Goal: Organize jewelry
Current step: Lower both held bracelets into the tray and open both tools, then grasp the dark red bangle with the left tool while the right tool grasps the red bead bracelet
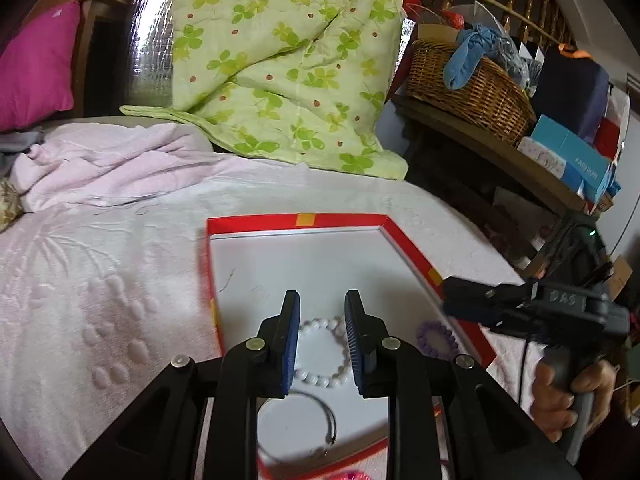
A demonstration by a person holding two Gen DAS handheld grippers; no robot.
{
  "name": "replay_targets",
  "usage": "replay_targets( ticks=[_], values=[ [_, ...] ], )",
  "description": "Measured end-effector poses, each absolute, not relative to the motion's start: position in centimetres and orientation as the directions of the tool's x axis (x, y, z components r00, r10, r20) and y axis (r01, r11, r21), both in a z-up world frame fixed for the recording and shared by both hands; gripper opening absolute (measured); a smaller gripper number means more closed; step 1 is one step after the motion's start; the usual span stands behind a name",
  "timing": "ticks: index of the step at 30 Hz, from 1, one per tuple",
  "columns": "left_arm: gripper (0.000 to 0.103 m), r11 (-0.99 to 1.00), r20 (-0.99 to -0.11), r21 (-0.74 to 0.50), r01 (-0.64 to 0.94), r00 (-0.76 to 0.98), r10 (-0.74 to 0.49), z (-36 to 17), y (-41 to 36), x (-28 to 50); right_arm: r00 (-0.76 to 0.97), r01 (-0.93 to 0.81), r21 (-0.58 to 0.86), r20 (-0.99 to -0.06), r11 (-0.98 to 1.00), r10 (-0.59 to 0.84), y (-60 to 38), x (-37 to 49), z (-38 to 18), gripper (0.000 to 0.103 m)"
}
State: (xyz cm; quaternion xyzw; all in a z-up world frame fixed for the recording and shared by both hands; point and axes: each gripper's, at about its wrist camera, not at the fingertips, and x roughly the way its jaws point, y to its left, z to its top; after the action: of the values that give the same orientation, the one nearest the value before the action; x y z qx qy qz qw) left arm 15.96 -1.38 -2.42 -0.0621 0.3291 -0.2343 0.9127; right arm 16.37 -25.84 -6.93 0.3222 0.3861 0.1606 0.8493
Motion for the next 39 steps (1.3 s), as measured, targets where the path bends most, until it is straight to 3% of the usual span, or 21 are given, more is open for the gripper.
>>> replay_targets(
  ticks=[6,15,26,39],
  values=[
    [0.037,0.897,-0.565,-0.179,0.404,0.704,-0.430,-1.6,-1.5,12.9,0.695,0.018,0.635,-0.564,0.773,0.447,-27.6,13.3,-5.6,0.053],
    [0.039,0.913,-0.577,-0.067,0.402,0.731,-0.364,-2.4,-2.1,7.3,0.727,0.027,0.590,-0.566,0.807,0.389,-28.3,7.5,-4.0,0.053],
    [0.039,0.943,-0.652,-0.109,0.313,0.694,-0.306,-5.0,1.5,1.9,0.714,0.073,0.587,-0.595,0.806,0.369,-29.6,0.9,-5.4,0.053],
    [0.040,0.925,-0.664,-0.133,0.355,0.661,-0.349,-5.4,2.1,-0.2,0.661,0.094,0.725,-0.558,0.682,0.502,-31.4,-1.6,-8.1,0.053]
  ],
)
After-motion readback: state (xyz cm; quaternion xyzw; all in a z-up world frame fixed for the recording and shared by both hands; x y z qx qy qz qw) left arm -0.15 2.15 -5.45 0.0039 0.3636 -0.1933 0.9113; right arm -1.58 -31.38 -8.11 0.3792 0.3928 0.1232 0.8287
